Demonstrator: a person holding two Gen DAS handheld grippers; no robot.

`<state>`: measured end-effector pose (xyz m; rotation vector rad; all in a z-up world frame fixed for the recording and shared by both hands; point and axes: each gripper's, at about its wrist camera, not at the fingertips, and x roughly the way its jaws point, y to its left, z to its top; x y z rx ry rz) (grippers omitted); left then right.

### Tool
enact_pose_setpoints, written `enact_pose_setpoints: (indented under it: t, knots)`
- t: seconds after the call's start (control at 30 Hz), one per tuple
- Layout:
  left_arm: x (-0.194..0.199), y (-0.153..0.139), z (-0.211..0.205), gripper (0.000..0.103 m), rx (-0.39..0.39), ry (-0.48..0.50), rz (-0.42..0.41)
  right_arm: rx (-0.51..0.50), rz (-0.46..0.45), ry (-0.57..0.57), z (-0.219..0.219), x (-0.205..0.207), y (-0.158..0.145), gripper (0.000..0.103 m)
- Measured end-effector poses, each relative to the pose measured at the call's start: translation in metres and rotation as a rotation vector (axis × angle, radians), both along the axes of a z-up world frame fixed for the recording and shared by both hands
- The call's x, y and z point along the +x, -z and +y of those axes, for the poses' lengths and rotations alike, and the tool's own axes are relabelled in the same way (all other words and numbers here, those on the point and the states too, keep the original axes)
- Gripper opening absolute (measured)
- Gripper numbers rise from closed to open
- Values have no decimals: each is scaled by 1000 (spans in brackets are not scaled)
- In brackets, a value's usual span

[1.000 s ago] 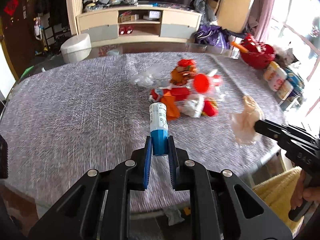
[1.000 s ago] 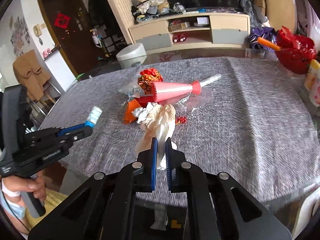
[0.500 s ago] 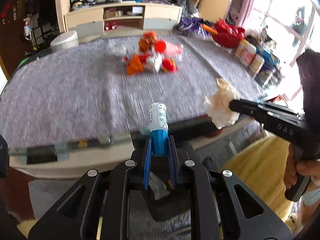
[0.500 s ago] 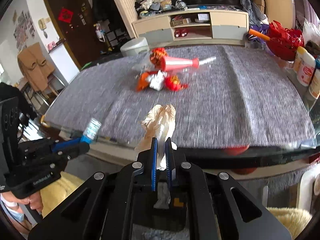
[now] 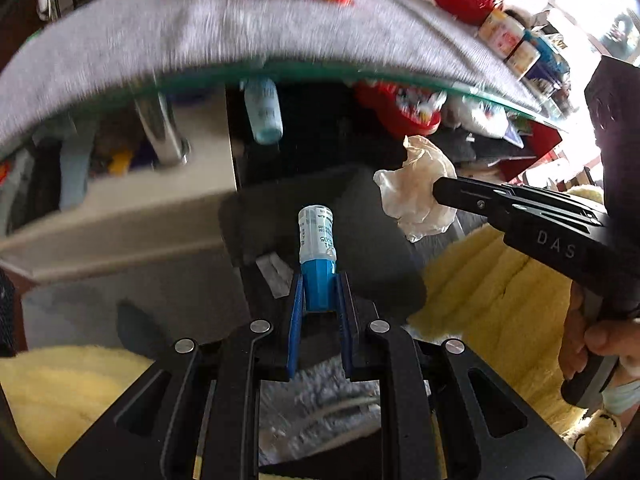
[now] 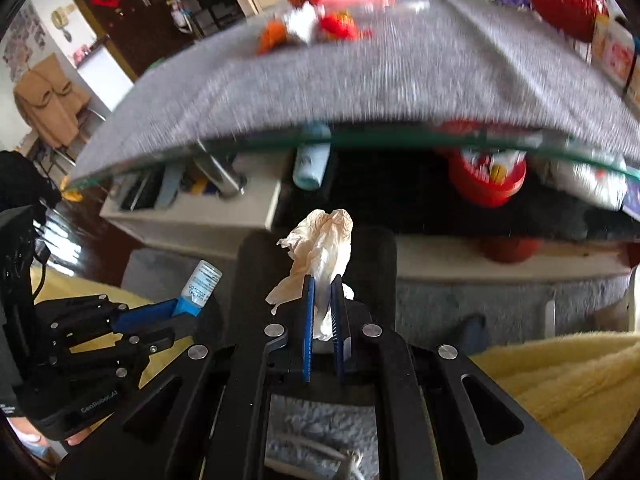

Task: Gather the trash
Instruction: 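Lower both held items into the dark bin and open both grippers, then raise both open grippers back above the trash pile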

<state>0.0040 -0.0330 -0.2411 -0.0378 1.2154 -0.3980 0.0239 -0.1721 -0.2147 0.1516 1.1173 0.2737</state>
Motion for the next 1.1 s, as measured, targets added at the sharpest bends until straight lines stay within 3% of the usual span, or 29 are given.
enact_pose_setpoints:
  t: [0.2, 0.47, 0.63, 0.67, 0.77, 0.87, 0.97, 1.1]
  knots:
    - [-2, 21, 0, 15, -19, -8, 74, -6, 49, 16, -1, 2, 18, 10]
    - [3, 18, -1, 15, -26, -14, 81, 4, 60, 9, 2, 8, 21, 12]
    - [4, 18, -1, 29, -18, -11, 82, 10, 57, 28, -1, 11, 19, 13]
    - [5, 17, -1, 33, -16, -12, 81, 10, 56, 34, -3, 11, 19, 18]
    - [6, 14, 1, 42, -6, -18, 71, 4, 45, 56, -9, 12, 16, 49]
    - [8, 7, 5, 54, 6, -30, 47, -8, 25, 75, -14, 13, 10, 61]
    - [11, -1, 10, 66, 23, -39, 22, -30, 5, 88, -18, 15, 5, 81]
    - [17, -16, 16, 80, 47, -60, -19, -26, -11, 102, -23, 20, -3, 87]
